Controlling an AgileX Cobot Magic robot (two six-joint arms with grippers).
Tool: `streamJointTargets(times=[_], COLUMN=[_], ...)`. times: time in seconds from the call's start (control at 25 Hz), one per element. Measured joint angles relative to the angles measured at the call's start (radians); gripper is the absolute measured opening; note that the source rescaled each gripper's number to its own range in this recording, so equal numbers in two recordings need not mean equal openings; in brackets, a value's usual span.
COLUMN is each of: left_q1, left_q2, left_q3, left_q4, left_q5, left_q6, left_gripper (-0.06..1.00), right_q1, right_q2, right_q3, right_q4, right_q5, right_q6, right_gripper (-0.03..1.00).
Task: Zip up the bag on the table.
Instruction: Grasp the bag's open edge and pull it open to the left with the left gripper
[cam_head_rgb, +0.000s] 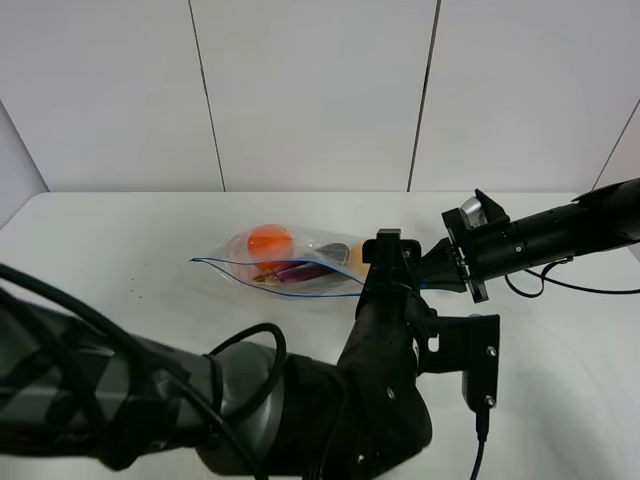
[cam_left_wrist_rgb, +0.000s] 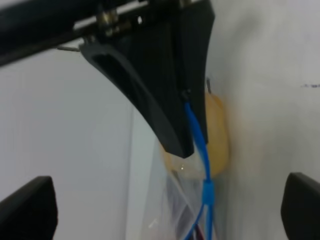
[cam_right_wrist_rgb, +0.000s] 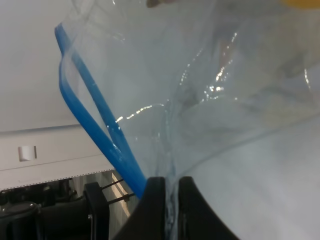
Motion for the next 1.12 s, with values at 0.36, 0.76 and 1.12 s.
streamJointTargets(times=[0.36, 0.76, 1.12], left_q1=[0.024, 0.024, 0.024], left_q2=[0.047, 0.06, 0.06], left_q3=[-0.012, -0.012, -0.012], left_q4=[0.007, 0.048, 0.05], left_q5=[-0.022, -0.021, -0.03], left_q6=[-0.015, -0.022, -0.025], left_gripper=[0.88, 0.67, 0.42], right_q1=[0.0, 0.0, 0.0], right_q2=[0.0, 0.0, 0.0], right_q3=[0.0, 0.0, 0.0], right_q4=[-0.001, -0.005, -0.005], right_q5=[0.0, 0.0, 0.0], right_q6=[0.004, 0.004, 0.004], right_gripper=[0.0, 0.0, 0.0])
